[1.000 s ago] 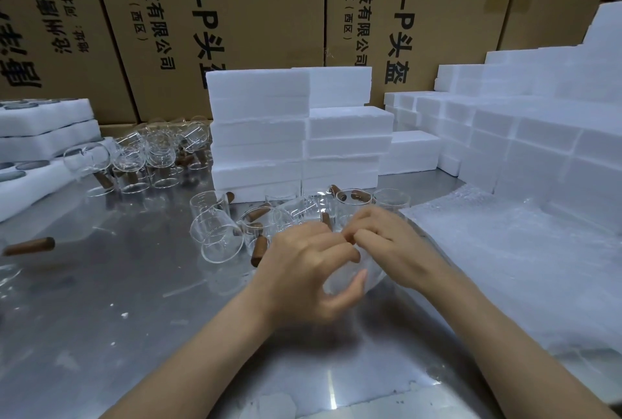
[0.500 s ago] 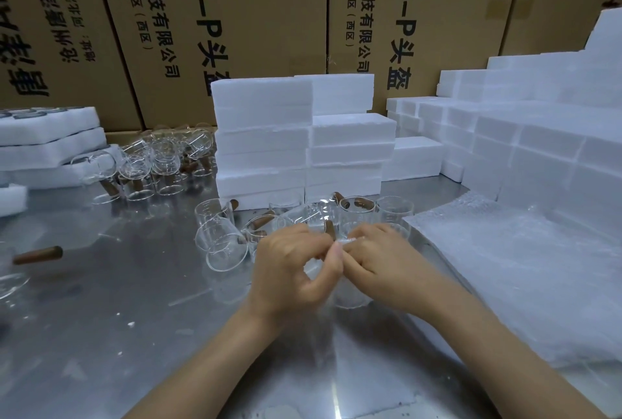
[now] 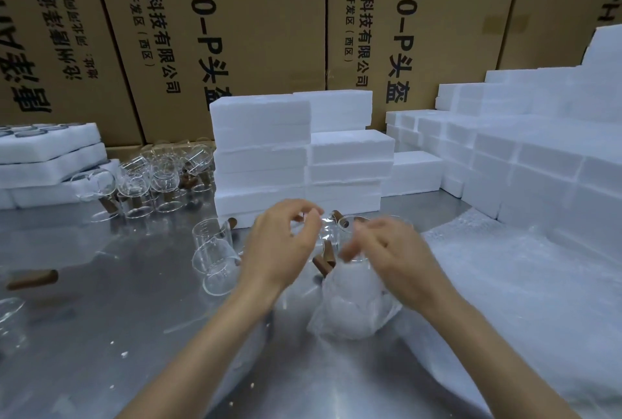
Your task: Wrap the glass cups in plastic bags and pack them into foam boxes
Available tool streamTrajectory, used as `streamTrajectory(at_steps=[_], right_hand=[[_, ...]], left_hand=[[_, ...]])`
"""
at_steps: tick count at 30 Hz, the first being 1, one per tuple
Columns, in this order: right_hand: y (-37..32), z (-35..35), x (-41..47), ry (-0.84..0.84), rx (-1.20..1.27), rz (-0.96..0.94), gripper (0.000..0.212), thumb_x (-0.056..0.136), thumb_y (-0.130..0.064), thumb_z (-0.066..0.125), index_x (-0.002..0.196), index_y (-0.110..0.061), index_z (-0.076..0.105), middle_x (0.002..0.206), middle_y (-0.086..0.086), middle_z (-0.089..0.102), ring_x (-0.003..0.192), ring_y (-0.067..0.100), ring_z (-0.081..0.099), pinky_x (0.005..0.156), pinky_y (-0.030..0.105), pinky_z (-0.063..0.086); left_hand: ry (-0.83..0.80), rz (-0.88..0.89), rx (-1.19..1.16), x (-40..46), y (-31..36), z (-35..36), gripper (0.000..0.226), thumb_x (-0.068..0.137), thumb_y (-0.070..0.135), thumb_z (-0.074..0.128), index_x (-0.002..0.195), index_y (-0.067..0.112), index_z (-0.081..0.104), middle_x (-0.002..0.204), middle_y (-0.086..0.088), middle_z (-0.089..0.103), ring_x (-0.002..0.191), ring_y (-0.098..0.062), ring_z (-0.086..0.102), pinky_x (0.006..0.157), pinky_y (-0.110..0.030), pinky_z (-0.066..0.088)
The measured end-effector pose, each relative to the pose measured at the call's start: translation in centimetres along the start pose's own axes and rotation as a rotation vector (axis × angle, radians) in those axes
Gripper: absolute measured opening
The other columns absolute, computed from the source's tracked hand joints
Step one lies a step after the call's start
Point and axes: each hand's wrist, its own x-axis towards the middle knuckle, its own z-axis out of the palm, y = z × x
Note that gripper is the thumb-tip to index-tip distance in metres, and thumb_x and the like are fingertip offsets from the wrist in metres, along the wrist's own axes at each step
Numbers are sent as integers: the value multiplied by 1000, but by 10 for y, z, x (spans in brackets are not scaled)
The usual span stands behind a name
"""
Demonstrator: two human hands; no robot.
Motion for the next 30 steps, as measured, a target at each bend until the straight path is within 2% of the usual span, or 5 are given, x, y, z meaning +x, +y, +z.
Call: streamTrajectory(at_steps=[6,10,12,21,30], right_hand=[[36,-30,85,322,476,495,31,89,-30,38,101,-24,65,95,-10,72,103,11,58,73,25,38],[80,-20,126,303,450,764,23,92,-16,36,96,3,48,81,10,53,72,27,45,63,34,34],[96,-14,134,300,392,840,12,93,-17,35,92,-7,40,70,3,34,61,18,31,53,31,22],[126,0,140,242,382,814,39,92,-20,38,129,-11,39,98,4,47,81,19,43,67,32,31],[126,4,146,197,396,765,17,90,-13,38,78,-23,32,69,-3,28,59,14,28,51,32,20]], left_hand=[[-295,-296,115,66,-11,18,43,92,28,53,134,20,51,138,3,51,123,-18,49,92,-28,38],[-352,-400,57,85,-16,30,39,91,21,52,131,18,51,106,1,59,77,-15,58,66,-25,43],[-348,-395,42,91,-18,36,38,91,18,52,129,18,52,87,7,55,60,-9,50,55,-23,40],[-346,-350,93,101,-25,52,43,89,17,54,131,16,49,138,-8,44,75,-6,50,66,-23,37],[-285,-348,100,105,-30,61,41,89,17,54,129,15,51,142,-5,35,65,4,39,65,-22,36]])
